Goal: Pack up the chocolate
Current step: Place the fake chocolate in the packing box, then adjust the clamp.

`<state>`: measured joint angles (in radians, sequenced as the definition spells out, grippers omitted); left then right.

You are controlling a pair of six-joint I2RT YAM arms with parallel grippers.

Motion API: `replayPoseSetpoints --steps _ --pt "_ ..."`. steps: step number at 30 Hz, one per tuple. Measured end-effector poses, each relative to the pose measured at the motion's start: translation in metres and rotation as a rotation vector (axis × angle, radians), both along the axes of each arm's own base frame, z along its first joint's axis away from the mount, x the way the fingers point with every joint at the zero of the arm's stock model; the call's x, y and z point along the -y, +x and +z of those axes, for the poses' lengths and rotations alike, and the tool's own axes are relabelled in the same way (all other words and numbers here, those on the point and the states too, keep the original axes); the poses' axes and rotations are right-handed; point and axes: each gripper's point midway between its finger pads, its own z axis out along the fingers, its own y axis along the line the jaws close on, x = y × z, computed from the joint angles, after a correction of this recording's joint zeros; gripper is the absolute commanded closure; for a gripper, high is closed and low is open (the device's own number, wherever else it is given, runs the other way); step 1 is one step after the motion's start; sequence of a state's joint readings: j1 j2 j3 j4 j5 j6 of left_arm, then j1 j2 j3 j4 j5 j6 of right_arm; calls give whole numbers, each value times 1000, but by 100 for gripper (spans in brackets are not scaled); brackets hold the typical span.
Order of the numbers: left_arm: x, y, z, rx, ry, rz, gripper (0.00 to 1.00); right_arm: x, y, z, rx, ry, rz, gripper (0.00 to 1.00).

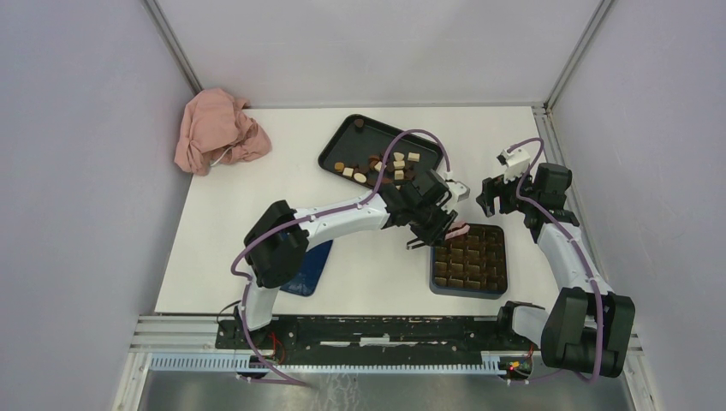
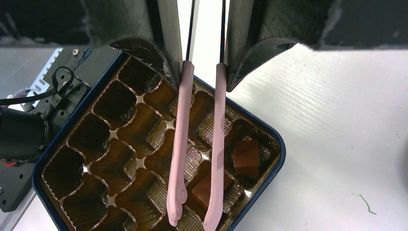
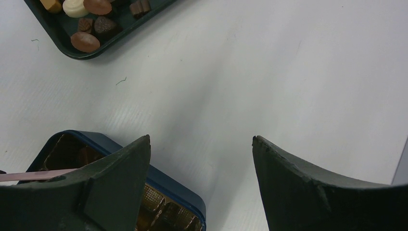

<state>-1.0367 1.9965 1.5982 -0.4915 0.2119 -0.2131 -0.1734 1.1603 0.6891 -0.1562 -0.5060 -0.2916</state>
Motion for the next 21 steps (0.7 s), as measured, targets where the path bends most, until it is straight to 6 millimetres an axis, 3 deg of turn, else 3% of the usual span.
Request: replayPoseSetpoints --steps 6,10,16,21 --pt "-4 6 12 -30 -39 20 60 0 0 0 0 2 2 17" --pt "-23 32 35 -35 -90 81 60 -1 0 0 1 4 7 17" --pt "-98 108 59 -12 -119 294 60 -1 0 0 1 5 7 17" --pt "-168 150 52 -24 -49 458 60 -1 0 0 1 5 7 17"
